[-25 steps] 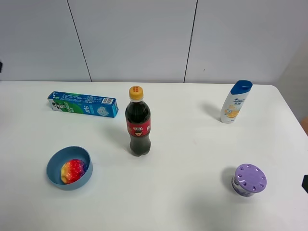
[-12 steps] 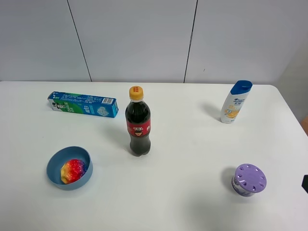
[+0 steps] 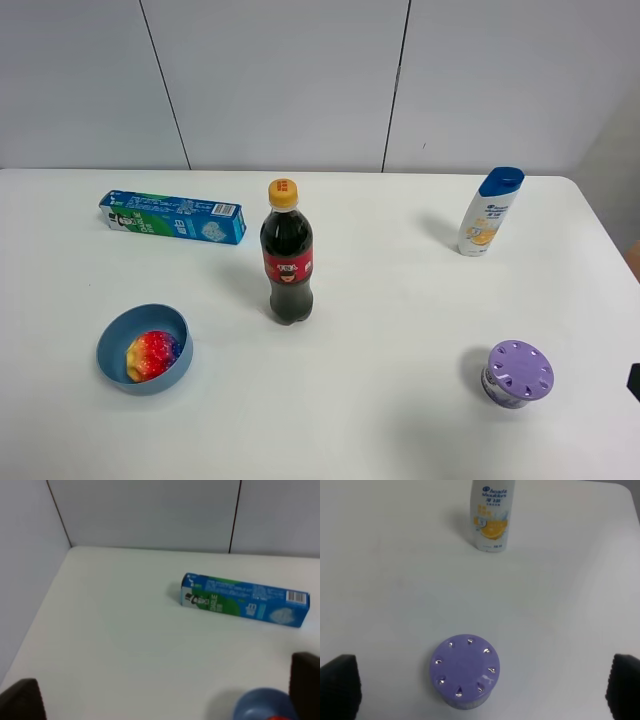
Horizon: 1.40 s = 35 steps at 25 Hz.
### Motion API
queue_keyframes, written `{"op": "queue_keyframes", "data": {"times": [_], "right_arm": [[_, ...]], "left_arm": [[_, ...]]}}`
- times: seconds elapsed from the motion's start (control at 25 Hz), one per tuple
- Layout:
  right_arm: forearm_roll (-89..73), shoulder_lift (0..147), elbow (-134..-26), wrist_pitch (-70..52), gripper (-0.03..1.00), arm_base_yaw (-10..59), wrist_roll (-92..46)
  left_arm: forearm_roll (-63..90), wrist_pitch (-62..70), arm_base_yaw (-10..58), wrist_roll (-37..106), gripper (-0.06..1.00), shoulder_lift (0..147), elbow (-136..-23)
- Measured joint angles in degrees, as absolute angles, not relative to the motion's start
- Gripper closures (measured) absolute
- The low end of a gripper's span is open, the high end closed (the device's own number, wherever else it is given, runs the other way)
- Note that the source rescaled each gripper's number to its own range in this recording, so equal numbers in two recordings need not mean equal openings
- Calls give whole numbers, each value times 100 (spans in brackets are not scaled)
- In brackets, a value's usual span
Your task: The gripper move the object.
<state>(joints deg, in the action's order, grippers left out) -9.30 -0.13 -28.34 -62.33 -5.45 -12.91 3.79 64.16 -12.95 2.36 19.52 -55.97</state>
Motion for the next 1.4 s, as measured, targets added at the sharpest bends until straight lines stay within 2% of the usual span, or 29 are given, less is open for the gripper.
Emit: {"op": "queue_keyframes", "data": {"times": [0.2, 0.52, 0.88, 1.4], "right_arm": [[-930, -13, -2834, -6233, -3, -545, -1291], [-930, -13, -2834, -6233, -3, -545, -1291], [-930, -13, -2834, -6233, -3, -545, -1291], [-930, -13, -2834, -6233, -3, -545, -1291]], "left_arm": [[379, 5722, -1295, 247, -5, 986, -4490], [372, 5713, -1295, 260, -5, 95, -3331], [175, 6033, -1295, 495, -6, -23, -2930], [162, 6053, -1295, 501, -6, -23, -2923]]}}
